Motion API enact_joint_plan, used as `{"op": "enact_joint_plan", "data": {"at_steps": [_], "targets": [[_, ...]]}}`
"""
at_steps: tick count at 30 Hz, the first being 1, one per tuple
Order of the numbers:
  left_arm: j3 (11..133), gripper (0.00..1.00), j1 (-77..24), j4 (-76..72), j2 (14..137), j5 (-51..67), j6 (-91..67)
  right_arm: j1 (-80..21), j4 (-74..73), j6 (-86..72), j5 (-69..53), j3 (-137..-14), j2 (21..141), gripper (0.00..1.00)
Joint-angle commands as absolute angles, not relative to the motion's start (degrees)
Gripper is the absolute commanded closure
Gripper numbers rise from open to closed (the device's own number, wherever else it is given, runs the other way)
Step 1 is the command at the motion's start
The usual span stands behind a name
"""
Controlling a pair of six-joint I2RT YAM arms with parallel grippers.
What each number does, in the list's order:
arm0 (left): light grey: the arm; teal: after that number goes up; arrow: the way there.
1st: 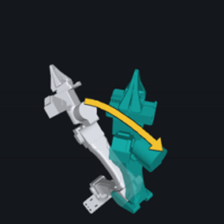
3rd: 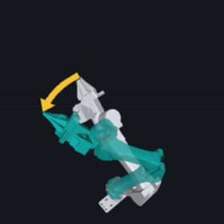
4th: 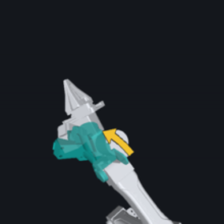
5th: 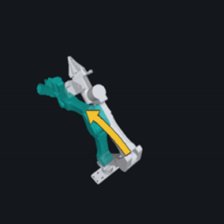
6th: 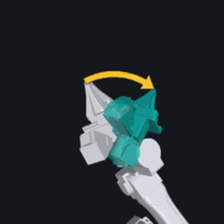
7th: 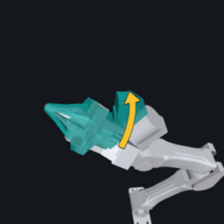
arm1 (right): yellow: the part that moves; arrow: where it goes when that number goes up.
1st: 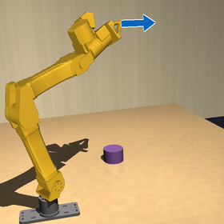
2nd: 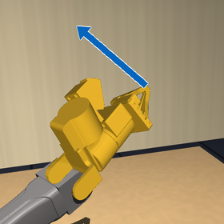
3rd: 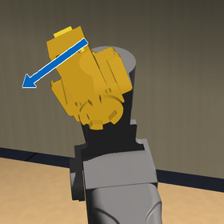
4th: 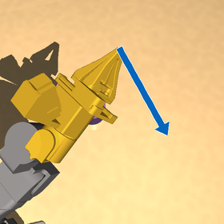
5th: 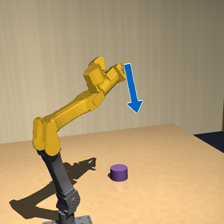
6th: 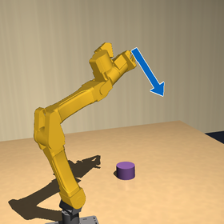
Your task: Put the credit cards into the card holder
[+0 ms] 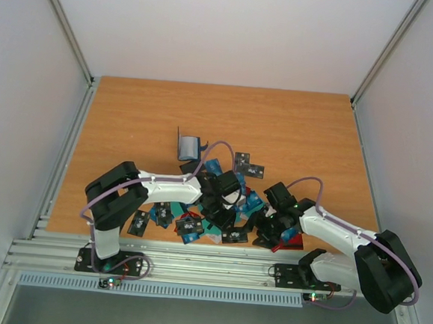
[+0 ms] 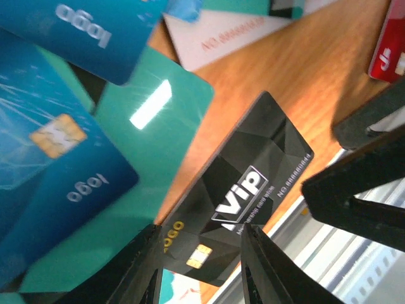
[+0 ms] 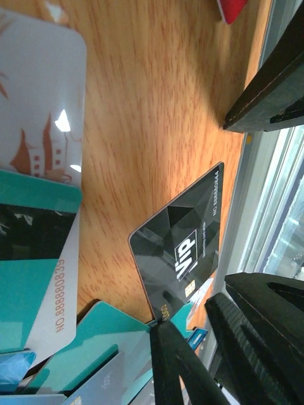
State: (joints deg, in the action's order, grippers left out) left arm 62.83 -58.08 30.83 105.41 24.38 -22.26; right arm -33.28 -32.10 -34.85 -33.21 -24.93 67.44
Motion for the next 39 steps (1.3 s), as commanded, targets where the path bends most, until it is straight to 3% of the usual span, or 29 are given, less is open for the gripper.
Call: {"op": "enact_joint_plan", "data": {"at_steps": [1, 16, 24, 39], "targets": [[60.23, 0.64, -59.56, 30.31, 105.35, 27.42, -22.53, -34.24, -31.68, -35.84, -32.78, -23.60, 67.82, 0.38], [57.60, 0.64, -59.94, 29.12, 102.64, 30.17, -25.98, -34.46, -37.23, -33.17, -34.54, -23.31, 67.84, 0.31], [62.64, 0.62, -59.85, 34.37, 97.64, 20.58, -26.00, -34.50, -35.07, -34.13, -34.35, -22.00, 66.26, 0.31], [64.49, 0.58, -59.93, 36.61, 106.02, 20.59, -21.27, -34.48, -31.90, -33.91, -34.92, -21.06, 68.07, 0.30]]}}
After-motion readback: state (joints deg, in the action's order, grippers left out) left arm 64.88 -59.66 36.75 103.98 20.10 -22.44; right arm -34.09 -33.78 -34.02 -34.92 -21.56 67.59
